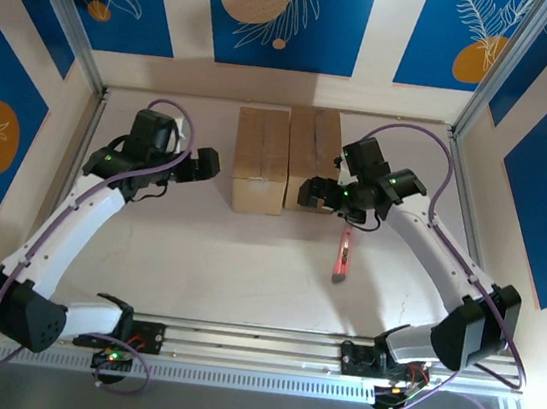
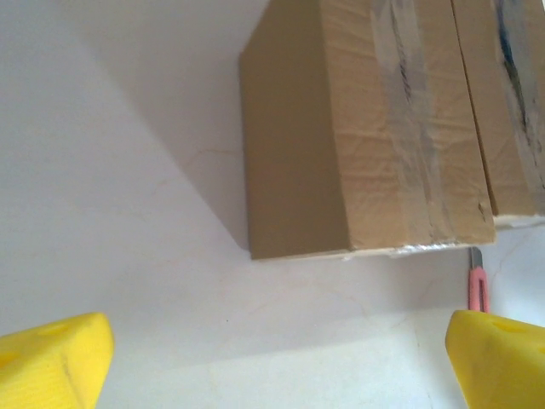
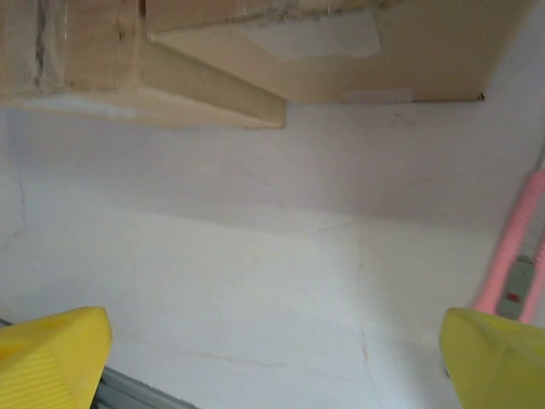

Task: Unpack the express box

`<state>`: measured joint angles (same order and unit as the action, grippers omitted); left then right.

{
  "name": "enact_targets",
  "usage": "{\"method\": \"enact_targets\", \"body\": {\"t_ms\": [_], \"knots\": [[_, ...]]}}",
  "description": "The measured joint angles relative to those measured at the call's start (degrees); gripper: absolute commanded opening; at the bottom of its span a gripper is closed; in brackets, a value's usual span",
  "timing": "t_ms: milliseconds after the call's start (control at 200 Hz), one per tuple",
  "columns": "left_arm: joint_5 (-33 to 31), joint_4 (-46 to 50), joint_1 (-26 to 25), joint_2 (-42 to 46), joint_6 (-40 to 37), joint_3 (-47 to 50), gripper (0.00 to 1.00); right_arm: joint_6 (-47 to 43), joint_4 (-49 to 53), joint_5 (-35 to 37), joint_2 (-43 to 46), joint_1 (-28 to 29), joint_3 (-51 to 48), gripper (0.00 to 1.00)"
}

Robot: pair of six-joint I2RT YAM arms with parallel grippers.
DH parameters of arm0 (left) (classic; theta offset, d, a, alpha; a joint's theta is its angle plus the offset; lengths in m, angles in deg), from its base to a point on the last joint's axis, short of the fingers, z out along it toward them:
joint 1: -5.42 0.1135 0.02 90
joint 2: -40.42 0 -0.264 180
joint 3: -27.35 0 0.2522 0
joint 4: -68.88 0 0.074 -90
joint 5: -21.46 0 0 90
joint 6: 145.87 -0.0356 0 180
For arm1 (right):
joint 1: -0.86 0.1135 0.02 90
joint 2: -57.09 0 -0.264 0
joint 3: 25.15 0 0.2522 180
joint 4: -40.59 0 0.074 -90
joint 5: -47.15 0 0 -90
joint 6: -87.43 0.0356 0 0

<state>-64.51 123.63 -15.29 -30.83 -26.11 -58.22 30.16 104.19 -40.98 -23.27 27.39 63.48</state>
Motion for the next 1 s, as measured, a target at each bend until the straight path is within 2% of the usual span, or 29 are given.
{"method": "enact_targets", "body": {"t_ms": [415, 720, 825, 1000], "knots": [[0.04, -4.33, -5.64, -6.14, 2.21, -1.33, 1.00, 7.48, -15.80, -1.92, -14.40, -1.51, 3.17, 0.99], [-1.11, -4.57, -6.75, -6.95, 2.58, -3.41, 1.00, 8.61, -23.30, 0.42, -16.74, -5.62, 6.16, 0.99], [-3.34, -2.38, -6.73, -9.53, 0.66, -8.74, 1.00, 8.61, -24.26, 0.66, -16.74, -7.56, 6.78, 0.99], [-4.31, 0.39, -4.44, -20.20, -5.20, -25.09, 1.00, 8.52, -24.09, -0.85, -16.09, -7.96, 6.67, 0.99]]}}
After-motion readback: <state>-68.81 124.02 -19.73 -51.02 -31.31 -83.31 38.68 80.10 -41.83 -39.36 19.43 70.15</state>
